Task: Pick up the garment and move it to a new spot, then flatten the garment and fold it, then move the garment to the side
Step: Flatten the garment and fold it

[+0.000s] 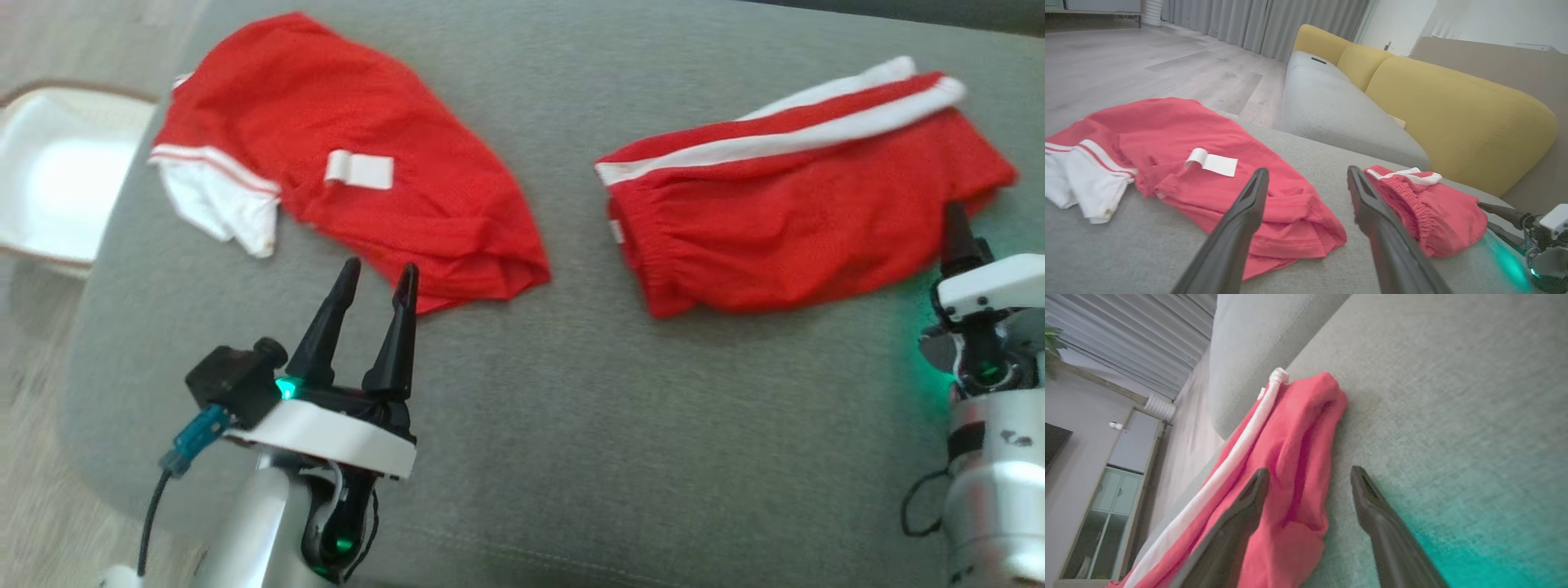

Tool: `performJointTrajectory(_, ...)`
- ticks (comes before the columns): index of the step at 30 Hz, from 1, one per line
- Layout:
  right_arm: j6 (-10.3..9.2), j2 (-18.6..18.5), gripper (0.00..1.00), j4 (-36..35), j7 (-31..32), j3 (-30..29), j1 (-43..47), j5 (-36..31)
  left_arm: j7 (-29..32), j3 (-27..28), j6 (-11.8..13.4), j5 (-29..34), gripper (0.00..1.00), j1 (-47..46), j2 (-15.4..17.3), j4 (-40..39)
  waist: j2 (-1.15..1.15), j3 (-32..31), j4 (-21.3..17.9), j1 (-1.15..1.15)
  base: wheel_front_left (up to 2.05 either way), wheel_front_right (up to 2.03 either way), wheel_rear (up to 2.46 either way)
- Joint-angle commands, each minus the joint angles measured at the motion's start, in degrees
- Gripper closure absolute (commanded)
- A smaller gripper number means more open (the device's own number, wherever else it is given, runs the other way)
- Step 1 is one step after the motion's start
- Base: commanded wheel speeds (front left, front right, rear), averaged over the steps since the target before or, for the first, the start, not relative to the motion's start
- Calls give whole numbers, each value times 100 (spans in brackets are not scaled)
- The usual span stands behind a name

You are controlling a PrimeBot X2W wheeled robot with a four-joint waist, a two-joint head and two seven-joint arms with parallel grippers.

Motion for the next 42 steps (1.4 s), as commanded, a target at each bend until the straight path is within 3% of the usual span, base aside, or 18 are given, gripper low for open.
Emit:
performJointTrajectory(1,-5,-66,0,-67,38,18,-269,-99,-70,162,-35,-36,0,-246,38,-206,0,70,170,0,0,0,0)
performJointTrajectory(10,-5,-356,0,827,361,-823,-942,-761,-70,112,-35,-90,0,-274,38,-313,0,247,504,0,0,0,0)
performJointTrajectory(24,-5,-678,0,1360,598,-1189,-1906,-1623,-70,-74,-35,-291,0,-561,38,-378,0,771,737,0,0,0,0)
performJointTrajectory(25,-5,-684,5,1404,573,-1165,-1986,-1710,-70,-68,-35,-304,0,-576,38,-361,0,786,742,0,0,0,0)
performJointTrajectory(26,-5,-688,63,1412,533,-1137,-2005,-1760,-70,-64,-35,-306,0,-579,38,-350,0,782,739,0,0,0,0)
performJointTrajectory(27,-5,-697,100,1412,456,-1124,-2010,-1805,-70,-53,-35,-305,0,-577,38,-336,0,765,725,0,0,0,0)
performJointTrajectory(42,-5,-670,100,1373,-518,-1215,-1448,-1751,-70,59,-35,-199,0,-317,38,-169,0,-15,185,0,0,0,0)
